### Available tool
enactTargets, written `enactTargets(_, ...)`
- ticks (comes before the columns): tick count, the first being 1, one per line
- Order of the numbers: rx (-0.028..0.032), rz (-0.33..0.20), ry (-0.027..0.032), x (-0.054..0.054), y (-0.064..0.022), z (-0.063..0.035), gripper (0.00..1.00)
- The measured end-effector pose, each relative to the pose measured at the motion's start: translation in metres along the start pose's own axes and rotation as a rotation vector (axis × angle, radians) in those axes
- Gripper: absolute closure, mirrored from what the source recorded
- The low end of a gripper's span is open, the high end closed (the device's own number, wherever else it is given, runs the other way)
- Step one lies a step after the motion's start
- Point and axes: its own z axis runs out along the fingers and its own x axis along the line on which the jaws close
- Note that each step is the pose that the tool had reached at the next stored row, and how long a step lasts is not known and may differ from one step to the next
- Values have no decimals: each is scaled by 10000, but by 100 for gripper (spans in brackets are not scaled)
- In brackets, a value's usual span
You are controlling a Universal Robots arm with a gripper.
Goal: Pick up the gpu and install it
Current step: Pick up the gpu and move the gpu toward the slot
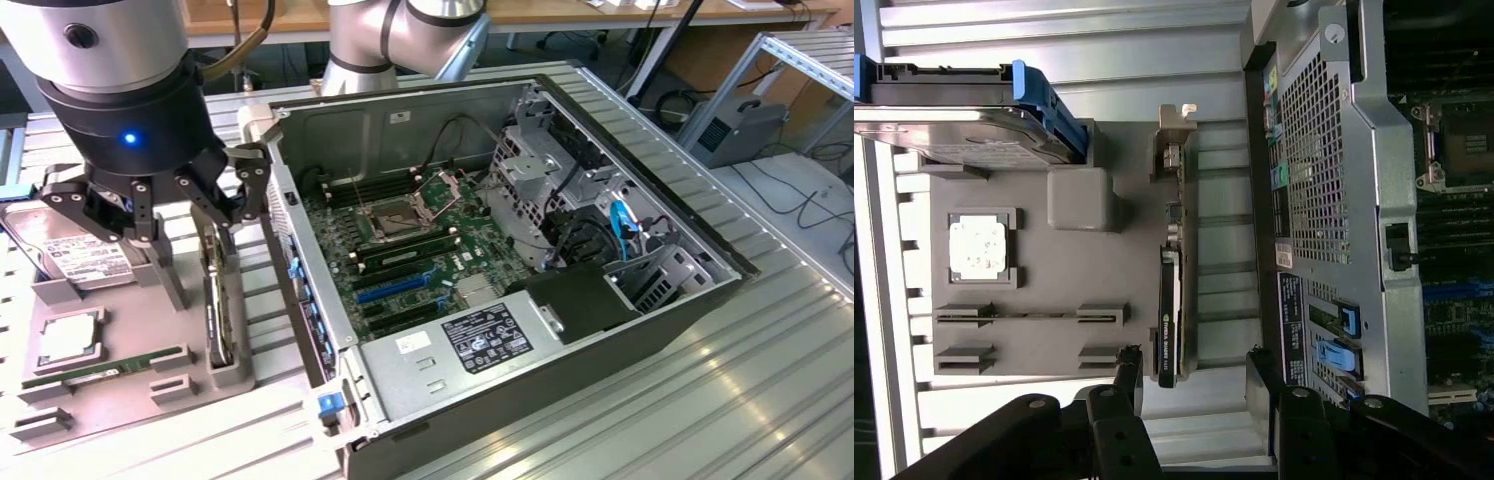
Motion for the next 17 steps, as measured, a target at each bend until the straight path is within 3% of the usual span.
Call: enactTargets(17,0,0,0,2,-4,87,46)
